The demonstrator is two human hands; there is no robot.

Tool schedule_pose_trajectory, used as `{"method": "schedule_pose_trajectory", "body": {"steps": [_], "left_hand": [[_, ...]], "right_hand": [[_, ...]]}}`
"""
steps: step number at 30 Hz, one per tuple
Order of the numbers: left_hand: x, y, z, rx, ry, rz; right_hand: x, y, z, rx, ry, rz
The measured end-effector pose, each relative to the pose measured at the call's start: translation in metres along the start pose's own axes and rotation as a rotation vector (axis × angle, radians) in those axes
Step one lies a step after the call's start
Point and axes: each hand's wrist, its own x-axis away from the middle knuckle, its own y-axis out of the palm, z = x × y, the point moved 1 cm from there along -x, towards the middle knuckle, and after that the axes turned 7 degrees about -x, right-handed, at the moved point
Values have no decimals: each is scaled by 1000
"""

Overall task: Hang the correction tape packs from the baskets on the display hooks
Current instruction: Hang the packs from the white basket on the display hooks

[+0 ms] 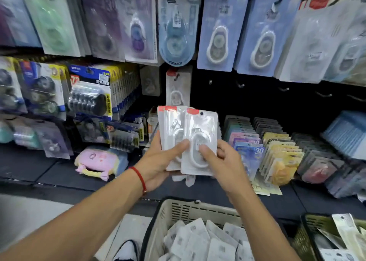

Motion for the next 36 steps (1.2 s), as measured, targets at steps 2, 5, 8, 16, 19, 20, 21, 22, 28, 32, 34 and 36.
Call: {"method": "schedule_pose_trajectory", "body": {"steps": [2,5,8,16,19,20,21,22,28,32,34,36], "left_hand": [[-9,-18,20,-15,18,34],[-16,-47,36,-47,12,181],[-20,-70,40,-120,17,330],[-27,-85,42,-42,197,446],[-29,-87,44,-56,252,484],[-30,-88,44,-69,267,494],[-30,-88,44,-83,279,505],[-30,-89,44,-94,289,513],[-33,-86,38,-165,301,505],[-36,-83,33,-207,296,487],[-37,-81,31,-212,283,475],[-38,-79,30,-207,270,471]], "right_hand": [[-21,13,-13,39,-67,6],[-50,31,-30,128,-133,-15],[-77,47,-38,135,-160,-19],[-123,73,-33,93,-115,-17],[-127,75,-25,101,-136,6],[-128,76,-23,105,-143,20],[-128,77,-20,119,-151,36],[-130,78,-17,148,-163,57],[-160,90,-7,424,-157,154],[-183,92,-9,675,-49,141],[-192,88,-11,735,32,106],[-194,85,-15,766,142,84]]}}
